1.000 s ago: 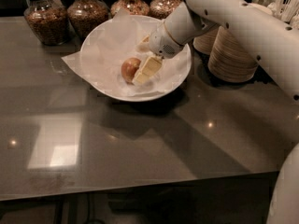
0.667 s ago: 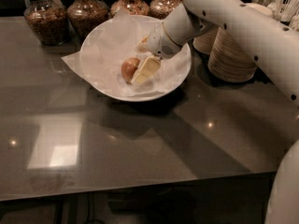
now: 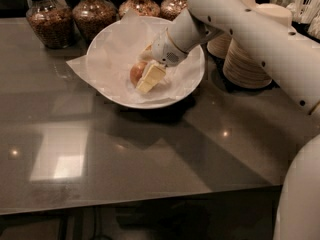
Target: Pick apple from white bowl
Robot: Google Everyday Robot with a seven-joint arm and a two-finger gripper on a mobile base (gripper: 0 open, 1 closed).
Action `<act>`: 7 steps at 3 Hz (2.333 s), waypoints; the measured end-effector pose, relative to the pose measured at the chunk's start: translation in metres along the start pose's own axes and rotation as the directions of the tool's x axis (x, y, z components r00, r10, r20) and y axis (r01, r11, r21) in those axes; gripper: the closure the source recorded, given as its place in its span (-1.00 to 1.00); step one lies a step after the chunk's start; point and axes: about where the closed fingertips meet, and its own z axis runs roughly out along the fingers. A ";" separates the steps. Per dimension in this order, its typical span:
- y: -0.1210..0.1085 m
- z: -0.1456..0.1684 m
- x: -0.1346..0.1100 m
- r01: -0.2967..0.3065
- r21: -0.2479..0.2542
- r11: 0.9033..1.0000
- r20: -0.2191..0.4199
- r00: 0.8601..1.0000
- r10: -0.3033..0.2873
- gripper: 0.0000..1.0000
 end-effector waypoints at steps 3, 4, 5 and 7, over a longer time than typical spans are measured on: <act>0.003 0.009 0.004 -0.004 -0.014 1.000 -0.008 1.000 0.004 0.40; 0.003 0.010 0.004 -0.004 -0.014 1.000 -0.008 1.000 0.004 0.86; 0.003 0.010 0.004 -0.004 -0.014 1.000 -0.008 1.000 0.004 1.00; 0.004 -0.037 -0.030 0.029 -0.023 0.999 0.169 0.985 -0.025 1.00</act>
Offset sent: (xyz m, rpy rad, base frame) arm -0.0016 -0.0027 -0.0192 -0.0197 0.0230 -0.0069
